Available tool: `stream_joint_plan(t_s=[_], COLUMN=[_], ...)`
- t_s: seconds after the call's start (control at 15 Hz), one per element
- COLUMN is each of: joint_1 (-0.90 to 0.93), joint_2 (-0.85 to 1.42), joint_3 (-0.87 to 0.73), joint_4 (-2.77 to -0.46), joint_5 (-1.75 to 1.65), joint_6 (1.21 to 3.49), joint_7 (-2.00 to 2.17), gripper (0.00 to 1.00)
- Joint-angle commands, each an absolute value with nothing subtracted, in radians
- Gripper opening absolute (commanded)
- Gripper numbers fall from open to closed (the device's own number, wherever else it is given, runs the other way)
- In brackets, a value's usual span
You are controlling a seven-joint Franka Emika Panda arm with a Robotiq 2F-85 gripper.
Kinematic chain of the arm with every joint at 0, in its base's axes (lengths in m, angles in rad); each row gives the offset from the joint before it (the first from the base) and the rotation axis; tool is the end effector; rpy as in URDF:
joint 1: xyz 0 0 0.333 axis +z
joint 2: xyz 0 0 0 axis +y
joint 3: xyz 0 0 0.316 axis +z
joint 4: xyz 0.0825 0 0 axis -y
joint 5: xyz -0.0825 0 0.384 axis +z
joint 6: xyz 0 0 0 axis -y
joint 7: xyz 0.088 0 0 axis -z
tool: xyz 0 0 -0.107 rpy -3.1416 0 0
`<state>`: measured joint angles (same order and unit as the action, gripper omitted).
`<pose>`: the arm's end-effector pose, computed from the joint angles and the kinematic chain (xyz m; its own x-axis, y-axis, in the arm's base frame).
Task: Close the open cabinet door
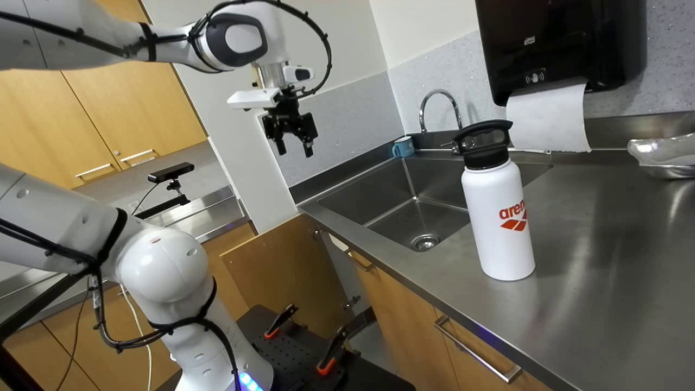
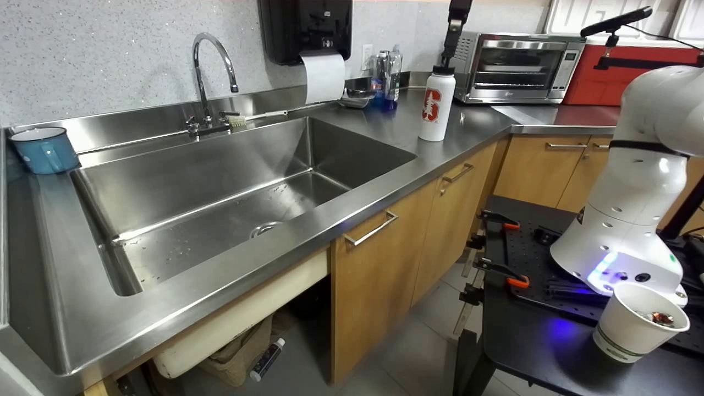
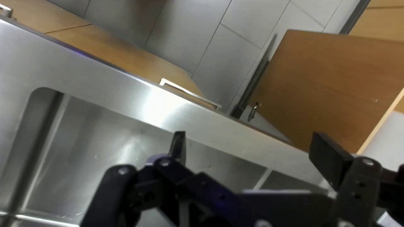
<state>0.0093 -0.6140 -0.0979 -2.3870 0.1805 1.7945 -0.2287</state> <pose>0.3685 -0.0225 0.5385 0.9917 0.1110 0.0654 0.1229 -0.9673 -0.2218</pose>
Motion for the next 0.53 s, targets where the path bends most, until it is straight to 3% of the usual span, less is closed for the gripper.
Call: stream_joint_plan(t_s=[0.0, 0.47], joint_1=[0.036, 0.072], joint_2=[-0.623, -0.647], joint_3=[-0.087, -0.079], joint_4=[-2.408, -2.442], joint_5=[0.189, 0.197], joint_6=[1.791, 1.791], joint_7=[-0.248, -0.274], gripper=[1.0, 1.0])
